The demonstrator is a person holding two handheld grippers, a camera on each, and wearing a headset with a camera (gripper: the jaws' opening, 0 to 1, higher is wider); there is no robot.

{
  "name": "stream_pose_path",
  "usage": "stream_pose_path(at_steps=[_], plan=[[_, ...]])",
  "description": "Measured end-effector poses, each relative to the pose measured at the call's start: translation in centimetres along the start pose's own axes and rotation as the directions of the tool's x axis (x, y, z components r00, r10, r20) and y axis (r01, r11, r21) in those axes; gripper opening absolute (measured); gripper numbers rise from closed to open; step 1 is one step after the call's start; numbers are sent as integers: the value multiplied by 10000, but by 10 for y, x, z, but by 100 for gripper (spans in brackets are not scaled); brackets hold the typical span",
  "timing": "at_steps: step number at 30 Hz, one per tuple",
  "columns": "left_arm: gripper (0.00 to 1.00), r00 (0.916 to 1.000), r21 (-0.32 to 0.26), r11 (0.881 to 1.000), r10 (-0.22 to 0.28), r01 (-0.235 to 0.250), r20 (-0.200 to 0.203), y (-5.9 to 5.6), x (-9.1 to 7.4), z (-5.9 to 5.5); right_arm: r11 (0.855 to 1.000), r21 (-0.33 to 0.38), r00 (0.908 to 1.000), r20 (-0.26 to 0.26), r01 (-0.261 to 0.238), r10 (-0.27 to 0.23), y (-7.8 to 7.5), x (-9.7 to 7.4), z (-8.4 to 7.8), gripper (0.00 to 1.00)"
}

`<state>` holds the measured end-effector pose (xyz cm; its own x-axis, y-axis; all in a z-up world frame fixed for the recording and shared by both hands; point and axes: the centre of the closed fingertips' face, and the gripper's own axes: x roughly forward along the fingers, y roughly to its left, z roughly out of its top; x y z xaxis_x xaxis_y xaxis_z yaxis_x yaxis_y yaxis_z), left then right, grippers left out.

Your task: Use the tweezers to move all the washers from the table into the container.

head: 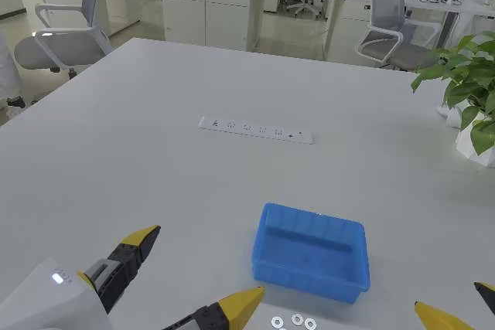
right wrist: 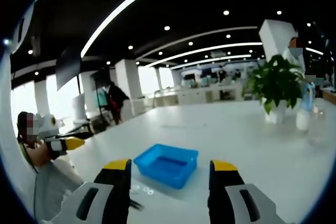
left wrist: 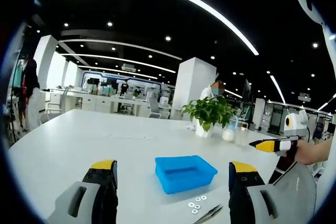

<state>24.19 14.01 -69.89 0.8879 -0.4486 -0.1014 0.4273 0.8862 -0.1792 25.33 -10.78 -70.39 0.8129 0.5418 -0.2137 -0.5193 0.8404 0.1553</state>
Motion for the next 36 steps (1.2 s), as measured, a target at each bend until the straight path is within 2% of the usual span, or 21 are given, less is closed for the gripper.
stream_pose_path(at_steps=[36], plan=[[86, 9997, 95, 9999, -76, 78, -242, -2, 0, -4, 9999, -68, 9998, -176, 81, -83, 0, 0, -3, 58]])
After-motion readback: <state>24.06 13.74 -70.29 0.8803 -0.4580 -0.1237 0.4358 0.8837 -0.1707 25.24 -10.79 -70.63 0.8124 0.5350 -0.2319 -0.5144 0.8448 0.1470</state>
